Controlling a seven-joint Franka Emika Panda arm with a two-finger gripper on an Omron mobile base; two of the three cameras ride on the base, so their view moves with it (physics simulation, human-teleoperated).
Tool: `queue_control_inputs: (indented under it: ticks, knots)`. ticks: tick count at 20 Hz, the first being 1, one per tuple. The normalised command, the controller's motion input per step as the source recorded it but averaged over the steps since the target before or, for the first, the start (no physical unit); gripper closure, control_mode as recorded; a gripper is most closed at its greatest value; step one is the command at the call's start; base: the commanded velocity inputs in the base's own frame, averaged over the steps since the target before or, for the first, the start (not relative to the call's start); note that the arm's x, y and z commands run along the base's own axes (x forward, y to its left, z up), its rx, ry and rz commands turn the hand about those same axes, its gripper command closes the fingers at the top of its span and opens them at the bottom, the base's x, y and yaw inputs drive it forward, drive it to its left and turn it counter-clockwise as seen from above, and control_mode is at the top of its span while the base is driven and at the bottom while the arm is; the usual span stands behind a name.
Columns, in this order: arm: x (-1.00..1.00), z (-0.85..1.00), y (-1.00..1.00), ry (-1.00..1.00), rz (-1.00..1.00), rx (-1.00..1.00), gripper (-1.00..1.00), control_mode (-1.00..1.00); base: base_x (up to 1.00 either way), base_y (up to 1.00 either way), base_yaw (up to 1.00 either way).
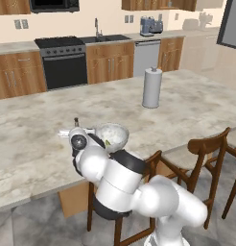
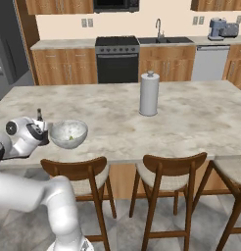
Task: There is a bowl on the dining counter. Grab a lemon wedge from the fridge and place it in the bowl. Then get the liquor bottle and glass cup from the cabinet and place them next to the bowl.
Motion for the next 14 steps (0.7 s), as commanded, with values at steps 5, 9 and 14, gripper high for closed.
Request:
queue_control_inputs:
  ticks: [5,9,14]
  knots:
    - [0.06,-0.26,0.13,0.0,-0.01,0.0,1.0,-1.0,0.0,0.0,0.0]
    - [-0.13,-0.24,0.12,-0.03,0.0,0.0,1.0,-1.0,0.0,0.0,0.0]
    - [-0.29,-0.16,0.09,-0.05,0.0,0.0,1.0,-1.0,0.0,0.0,0.0]
